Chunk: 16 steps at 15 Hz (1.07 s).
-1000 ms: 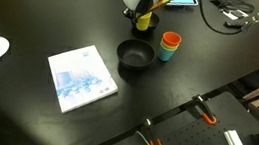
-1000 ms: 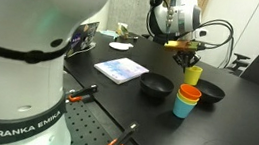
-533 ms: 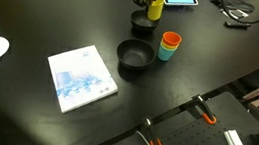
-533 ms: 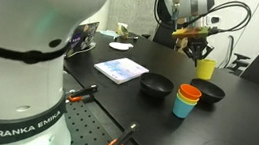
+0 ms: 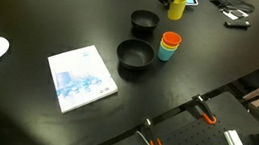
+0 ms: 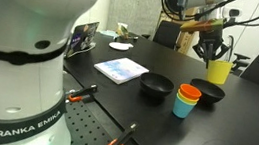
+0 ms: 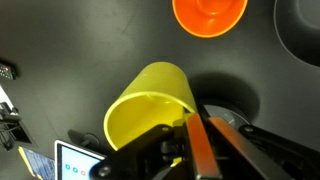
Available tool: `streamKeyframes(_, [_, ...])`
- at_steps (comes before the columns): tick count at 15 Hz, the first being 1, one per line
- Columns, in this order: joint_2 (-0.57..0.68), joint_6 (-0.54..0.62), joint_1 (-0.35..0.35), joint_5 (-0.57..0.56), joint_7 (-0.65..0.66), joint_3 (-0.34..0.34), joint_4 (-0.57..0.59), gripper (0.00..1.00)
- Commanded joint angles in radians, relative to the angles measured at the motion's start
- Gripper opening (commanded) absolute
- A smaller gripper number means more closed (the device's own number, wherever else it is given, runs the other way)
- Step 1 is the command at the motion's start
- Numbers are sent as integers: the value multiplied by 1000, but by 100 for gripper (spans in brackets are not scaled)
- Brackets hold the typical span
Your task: Stack the cups together
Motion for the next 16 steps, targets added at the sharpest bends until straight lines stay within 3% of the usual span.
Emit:
streamKeyframes(1, [-94, 9, -92, 24, -6, 80, -103, 6])
streamKeyframes(9, [-142, 25, -166, 135, -42, 178, -208, 6])
streamKeyframes(16, [-131, 88, -182, 195, -82, 208, -237, 6])
